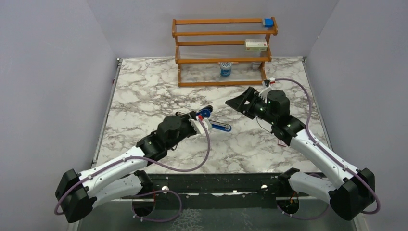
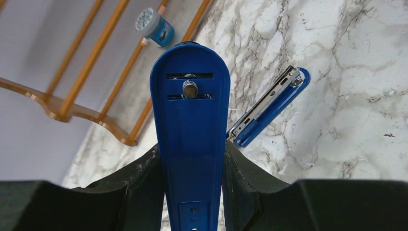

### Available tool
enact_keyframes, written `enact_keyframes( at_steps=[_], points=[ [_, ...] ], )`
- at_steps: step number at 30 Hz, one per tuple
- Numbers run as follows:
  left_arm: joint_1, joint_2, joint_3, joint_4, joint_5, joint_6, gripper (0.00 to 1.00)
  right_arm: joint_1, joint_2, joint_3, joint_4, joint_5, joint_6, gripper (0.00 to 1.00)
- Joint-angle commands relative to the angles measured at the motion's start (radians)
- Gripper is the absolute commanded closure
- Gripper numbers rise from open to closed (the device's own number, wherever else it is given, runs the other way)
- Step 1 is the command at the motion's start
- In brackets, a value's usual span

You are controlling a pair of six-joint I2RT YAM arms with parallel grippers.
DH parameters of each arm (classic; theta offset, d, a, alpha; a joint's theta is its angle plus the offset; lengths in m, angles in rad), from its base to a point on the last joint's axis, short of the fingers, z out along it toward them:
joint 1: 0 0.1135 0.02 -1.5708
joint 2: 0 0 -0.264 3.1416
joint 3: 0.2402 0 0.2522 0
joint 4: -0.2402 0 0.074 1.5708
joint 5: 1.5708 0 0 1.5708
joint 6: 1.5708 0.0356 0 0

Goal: Load the staples into the stapler
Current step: Pick up the stapler from the center of the board.

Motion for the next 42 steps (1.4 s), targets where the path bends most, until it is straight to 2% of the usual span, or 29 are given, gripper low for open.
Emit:
enact_keyframes(
  at_steps=[1,5,9,18,25,31,42],
  points=[
    [-0.18,0.001,-0.016,0.236,-0.384,0.227,1.0,0.001,-0.019,0.033,-0.005,0.009,0.15,0.15],
    [-0.296,0.021,-0.035,0.266,-0.452,0.308,1.0,0.001,0.001,0.024,0.047,-0.089,0.239,0.12],
    [-0.38,0.072,-0.081,0.392,-0.527,0.425,1.0,0.001,0.041,0.039,0.051,-0.162,0.273,0.11],
    [-0.389,0.147,-0.083,0.465,-0.499,0.487,1.0,0.001,0.117,0.023,0.125,-0.29,0.259,0.16],
    [-0.394,0.176,-0.083,0.507,-0.494,0.537,1.0,0.001,0.167,0.005,0.141,-0.33,0.259,0.21],
    [-0.393,0.215,-0.1,0.551,-0.483,0.556,1.0,0.001,0.214,-0.007,0.23,-0.401,0.295,0.34],
    [-0.393,0.303,-0.117,0.652,-0.498,0.625,1.0,0.001,0.233,-0.041,0.304,-0.457,0.315,0.81]
  ],
)
